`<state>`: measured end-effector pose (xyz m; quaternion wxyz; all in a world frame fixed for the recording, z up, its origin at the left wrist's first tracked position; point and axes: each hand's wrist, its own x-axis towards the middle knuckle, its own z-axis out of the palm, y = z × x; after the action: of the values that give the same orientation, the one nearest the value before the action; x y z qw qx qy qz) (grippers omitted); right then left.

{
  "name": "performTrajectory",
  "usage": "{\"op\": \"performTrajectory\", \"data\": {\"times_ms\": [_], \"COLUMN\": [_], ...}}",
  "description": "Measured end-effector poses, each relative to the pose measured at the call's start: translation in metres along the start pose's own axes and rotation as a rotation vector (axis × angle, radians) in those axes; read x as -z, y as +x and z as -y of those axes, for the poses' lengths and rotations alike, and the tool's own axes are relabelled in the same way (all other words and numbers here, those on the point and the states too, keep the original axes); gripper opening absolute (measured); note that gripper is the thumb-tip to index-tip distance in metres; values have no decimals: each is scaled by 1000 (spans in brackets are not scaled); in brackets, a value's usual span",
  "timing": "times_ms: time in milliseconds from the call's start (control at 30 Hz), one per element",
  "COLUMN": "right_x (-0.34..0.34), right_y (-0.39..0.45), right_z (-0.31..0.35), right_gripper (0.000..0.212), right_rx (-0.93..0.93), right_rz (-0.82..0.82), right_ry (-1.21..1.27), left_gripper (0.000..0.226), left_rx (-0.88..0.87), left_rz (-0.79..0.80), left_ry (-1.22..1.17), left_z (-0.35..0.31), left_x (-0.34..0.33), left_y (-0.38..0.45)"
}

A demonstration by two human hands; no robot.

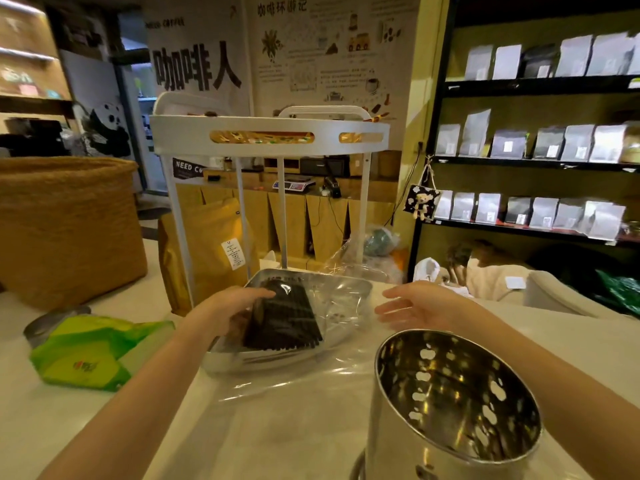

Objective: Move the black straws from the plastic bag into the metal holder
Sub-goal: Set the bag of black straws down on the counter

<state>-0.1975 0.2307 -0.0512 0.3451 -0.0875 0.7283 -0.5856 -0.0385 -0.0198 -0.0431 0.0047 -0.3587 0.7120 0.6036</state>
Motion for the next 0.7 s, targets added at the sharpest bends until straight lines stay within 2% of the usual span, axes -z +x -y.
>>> {"op": "performTrajectory", "data": {"times_ms": [433, 700], "right_x": [-18, -15], "right_y": [-45, -105], "right_z": [56, 105], "right_gripper": [30, 26], "right_rx": [288, 439], "right_rz": [142, -18], "right_ry": [67, 106], "left_gripper": [52, 50], "left_rx": [-14, -178], "left_rz": [-147, 1], "left_ry": [-177, -460], "left_z": [5, -27], "left_x": [1, 7], "left_y": [-12, -54]}}
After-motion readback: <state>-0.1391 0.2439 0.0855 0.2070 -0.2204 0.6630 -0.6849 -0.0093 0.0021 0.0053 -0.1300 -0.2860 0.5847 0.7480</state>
